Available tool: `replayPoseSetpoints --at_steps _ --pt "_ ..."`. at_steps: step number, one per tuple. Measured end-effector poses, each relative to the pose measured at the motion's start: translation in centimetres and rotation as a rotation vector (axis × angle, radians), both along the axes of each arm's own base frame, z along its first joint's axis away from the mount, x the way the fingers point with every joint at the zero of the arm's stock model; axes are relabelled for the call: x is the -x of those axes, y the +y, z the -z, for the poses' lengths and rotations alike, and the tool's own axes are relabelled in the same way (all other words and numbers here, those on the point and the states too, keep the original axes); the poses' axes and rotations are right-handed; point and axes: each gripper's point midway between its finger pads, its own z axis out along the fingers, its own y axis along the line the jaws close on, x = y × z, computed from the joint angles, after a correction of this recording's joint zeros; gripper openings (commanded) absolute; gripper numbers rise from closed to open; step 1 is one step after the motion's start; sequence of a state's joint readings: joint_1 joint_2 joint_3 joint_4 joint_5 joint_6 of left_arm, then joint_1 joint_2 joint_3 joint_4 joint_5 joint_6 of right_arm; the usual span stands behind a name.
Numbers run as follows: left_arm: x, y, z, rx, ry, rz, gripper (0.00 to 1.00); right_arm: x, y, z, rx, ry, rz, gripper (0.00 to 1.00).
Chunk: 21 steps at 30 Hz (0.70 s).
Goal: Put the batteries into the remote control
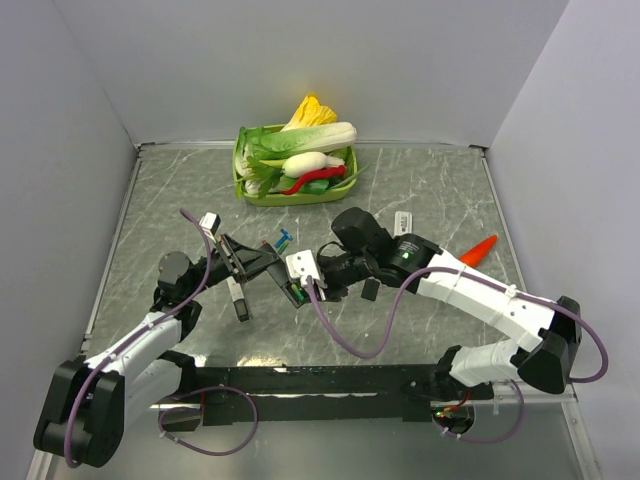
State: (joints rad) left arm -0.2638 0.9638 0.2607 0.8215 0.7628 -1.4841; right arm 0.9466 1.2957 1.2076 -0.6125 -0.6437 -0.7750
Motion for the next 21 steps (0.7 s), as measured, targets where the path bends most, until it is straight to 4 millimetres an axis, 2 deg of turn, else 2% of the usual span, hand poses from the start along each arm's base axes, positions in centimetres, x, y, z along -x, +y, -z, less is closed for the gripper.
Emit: replayPoseSetpoints --at_steps 7,21 --pt "0.0 0.0 0.0 0.001 0.001 0.000 0.01 0.2 0.1 -1.5 -0.048 -0.032 -0.007 0.45" --pt "0.0 0.0 0.0 0.002 0.002 0.000 0.01 1.7 0.5 -1.6 -0.058 -0.012 -0.058 0.44"
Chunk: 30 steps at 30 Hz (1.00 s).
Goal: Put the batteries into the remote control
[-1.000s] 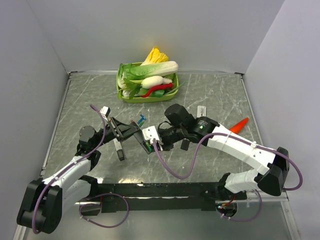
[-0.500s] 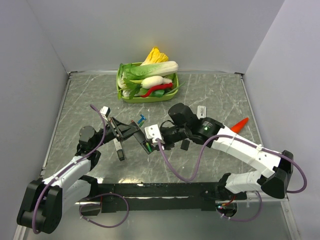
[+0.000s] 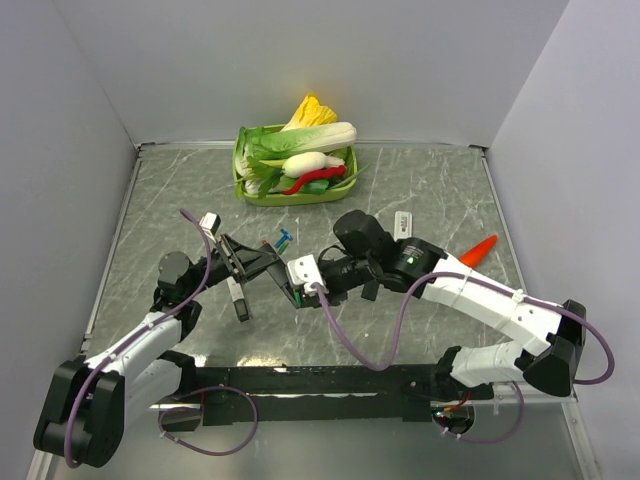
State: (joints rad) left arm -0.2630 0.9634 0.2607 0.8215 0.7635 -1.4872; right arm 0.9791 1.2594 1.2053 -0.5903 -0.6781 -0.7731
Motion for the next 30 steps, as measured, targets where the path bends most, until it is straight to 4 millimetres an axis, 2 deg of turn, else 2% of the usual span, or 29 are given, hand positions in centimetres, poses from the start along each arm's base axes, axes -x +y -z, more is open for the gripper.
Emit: replayPoseSetpoints --at_steps 9,17,30 --pt "0.1 0.0 -0.2 0.002 -0.006 0.000 0.01 1.2 0.7 0.1 0.000 0.009 -0.020 0.45" --pt "0.1 0.0 -0.1 -0.001 -0.007 0.000 0.01 0.4 0.8 1.9 0.043 -0.006 0.014 0.44" --pt "0.0 0.0 0.2 -0.005 0.009 -0.001 0.01 -0.2 0.7 2.4 0.057 -0.042 0.033 0.41"
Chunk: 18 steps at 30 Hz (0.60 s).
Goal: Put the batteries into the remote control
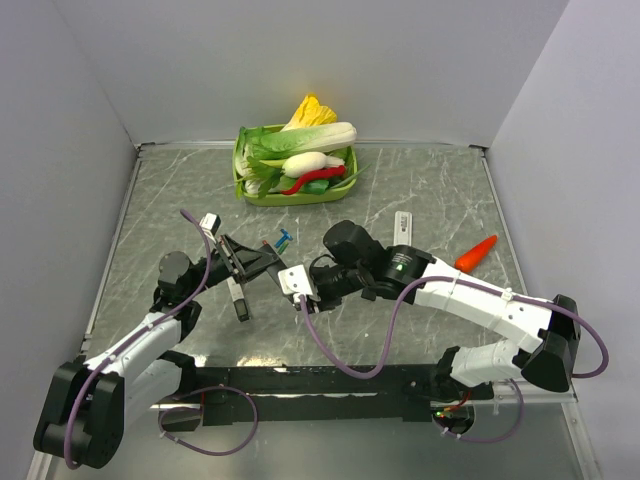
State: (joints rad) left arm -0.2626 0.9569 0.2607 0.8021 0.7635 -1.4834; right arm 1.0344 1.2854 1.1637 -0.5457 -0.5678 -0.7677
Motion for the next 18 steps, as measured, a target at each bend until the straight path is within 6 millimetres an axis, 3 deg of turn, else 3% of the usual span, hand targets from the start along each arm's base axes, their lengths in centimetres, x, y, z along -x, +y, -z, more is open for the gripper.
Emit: replayPoseSetpoints --at_steps 18 --pt "0.2 0.0 0.0 0.002 0.003 0.008 0.01 1.4 0.3 -0.6 -0.032 0.065 -0.048 0.41"
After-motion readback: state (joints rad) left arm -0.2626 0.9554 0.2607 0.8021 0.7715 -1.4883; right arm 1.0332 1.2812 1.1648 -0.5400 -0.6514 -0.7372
